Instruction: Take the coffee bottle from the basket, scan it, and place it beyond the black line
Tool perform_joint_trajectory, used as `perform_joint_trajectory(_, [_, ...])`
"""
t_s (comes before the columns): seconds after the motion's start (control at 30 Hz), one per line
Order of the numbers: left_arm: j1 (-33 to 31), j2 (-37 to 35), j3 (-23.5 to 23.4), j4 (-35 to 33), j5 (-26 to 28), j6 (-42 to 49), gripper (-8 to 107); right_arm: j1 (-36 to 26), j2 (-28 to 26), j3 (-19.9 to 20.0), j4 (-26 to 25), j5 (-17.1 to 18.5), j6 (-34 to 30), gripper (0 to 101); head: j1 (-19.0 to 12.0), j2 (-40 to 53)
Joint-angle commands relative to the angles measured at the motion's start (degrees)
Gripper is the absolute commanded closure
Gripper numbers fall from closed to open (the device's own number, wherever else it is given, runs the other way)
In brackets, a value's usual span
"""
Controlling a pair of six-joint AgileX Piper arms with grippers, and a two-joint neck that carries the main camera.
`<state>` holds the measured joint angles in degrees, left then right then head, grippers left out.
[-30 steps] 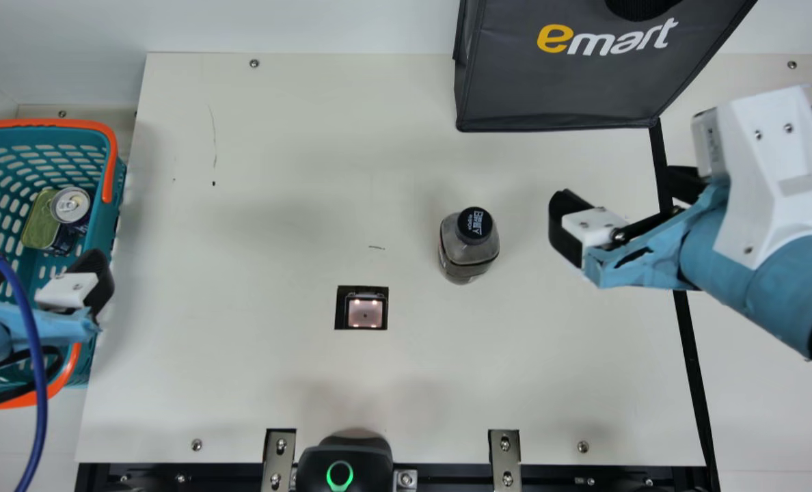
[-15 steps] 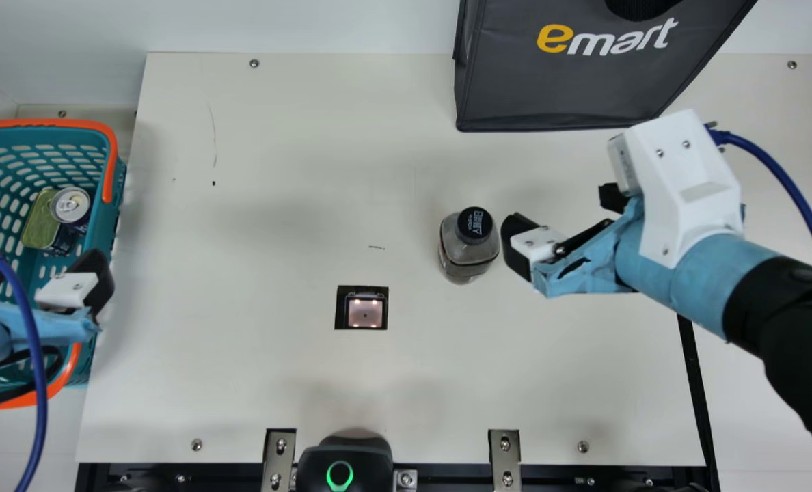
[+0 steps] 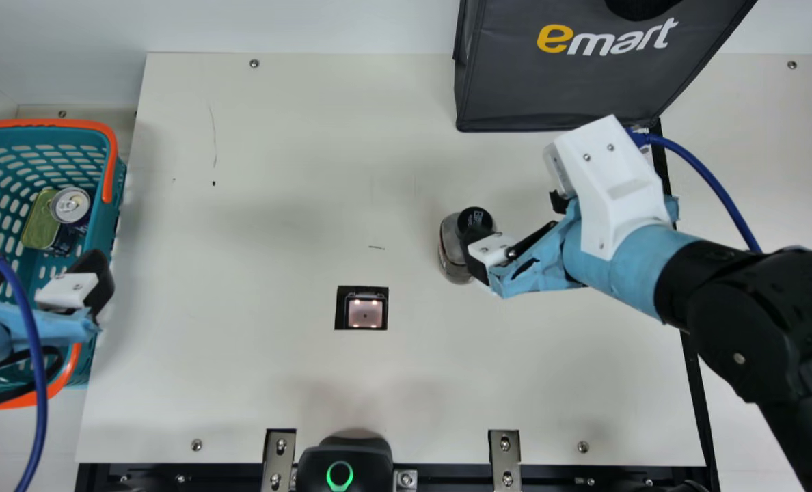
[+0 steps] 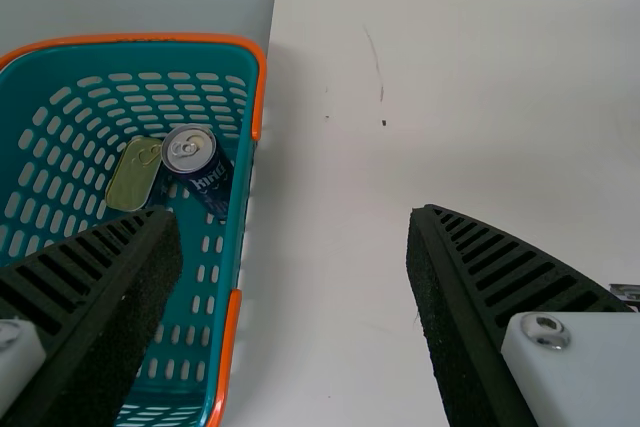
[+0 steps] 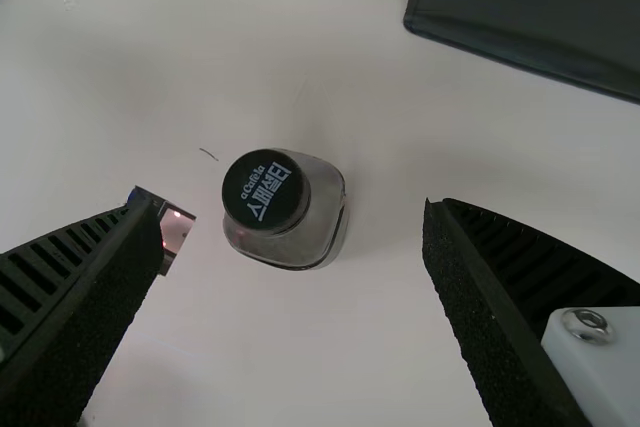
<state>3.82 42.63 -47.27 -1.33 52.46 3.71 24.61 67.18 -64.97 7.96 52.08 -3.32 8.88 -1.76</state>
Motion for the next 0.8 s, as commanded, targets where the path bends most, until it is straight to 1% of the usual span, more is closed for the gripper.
perform_joint_trajectory(0.0, [0.00, 0.00, 0.00, 0.00, 0.00, 0.00, 9, 0.31, 0.52, 0.28, -0.26, -0.39, 0.12, 10, -0.96, 0.18])
perform_joint_trajectory(0.23, [0.00, 0.00, 0.00, 0.00, 0.00, 0.00, 9, 1.67, 2.76, 1.01, -0.46, -1.81, 0.64, 10, -0.96, 0.18])
perform_joint_trajectory(0.77, [0.00, 0.00, 0.00, 0.00, 0.00, 0.00, 9, 4.00, 7.91, 1.01, -0.51, -4.54, 1.19, 10, -0.96, 0.18])
